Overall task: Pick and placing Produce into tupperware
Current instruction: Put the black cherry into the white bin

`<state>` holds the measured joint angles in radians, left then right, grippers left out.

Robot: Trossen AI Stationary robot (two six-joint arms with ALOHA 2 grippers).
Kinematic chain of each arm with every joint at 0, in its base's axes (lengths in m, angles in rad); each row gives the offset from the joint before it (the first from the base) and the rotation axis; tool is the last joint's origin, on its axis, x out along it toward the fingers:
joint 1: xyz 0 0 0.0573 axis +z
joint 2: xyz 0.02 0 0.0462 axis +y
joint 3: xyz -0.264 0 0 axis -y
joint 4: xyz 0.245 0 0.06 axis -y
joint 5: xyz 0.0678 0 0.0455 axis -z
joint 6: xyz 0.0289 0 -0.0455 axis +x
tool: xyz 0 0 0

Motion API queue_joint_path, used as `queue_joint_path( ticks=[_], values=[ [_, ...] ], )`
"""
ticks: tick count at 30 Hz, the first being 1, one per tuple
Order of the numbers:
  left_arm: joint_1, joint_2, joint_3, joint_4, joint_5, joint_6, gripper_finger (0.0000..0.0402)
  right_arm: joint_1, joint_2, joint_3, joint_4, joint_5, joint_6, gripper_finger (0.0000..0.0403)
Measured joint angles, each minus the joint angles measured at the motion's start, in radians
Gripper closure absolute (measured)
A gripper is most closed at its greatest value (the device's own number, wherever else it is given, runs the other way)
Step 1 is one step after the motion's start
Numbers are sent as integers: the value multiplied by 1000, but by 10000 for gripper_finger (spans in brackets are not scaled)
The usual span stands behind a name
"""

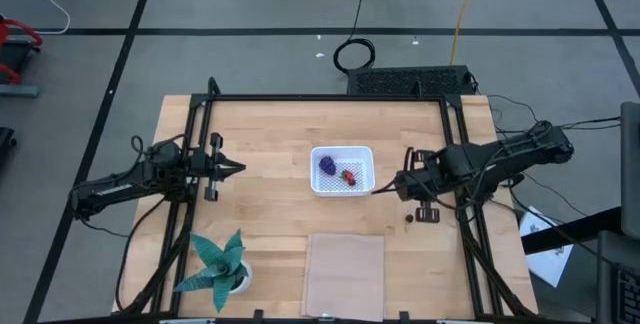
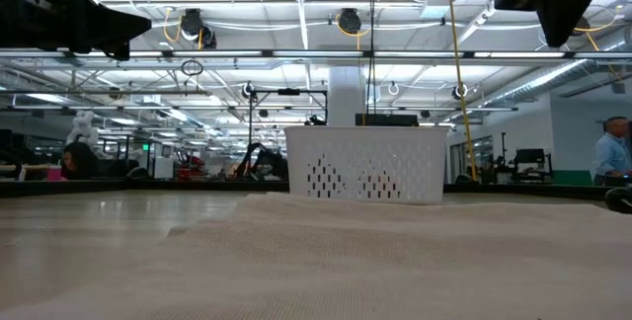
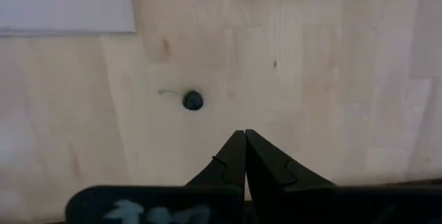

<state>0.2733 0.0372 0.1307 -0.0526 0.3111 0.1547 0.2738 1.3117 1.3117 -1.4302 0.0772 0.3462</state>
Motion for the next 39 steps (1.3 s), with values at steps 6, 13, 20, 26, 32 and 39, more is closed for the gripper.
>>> queue_joint_path(
  ticks=[6, 13, 20, 26, 32, 39],
  values=[
    [0, 0, 0, 0, 0, 0, 377, 3, 0, 0, -11, -35, 0, 403],
    [0, 0, 0, 0, 0, -7, 395, 3, 0, 0, -11, -55, 9, 403],
    [0, 0, 0, 0, 0, -7, 391, 3, 0, 0, -11, -56, 34, 403],
    [0, 0, 0, 1, 0, -7, 374, 3, 0, 0, -10, -56, 53, 403],
    [0, 0, 0, 1, 0, -6, 381, 3, 0, 0, -10, -56, 73, 393],
    [0, 0, 0, 1, 0, -6, 399, 3, 0, 0, -10, -56, 84, 355]
  ],
)
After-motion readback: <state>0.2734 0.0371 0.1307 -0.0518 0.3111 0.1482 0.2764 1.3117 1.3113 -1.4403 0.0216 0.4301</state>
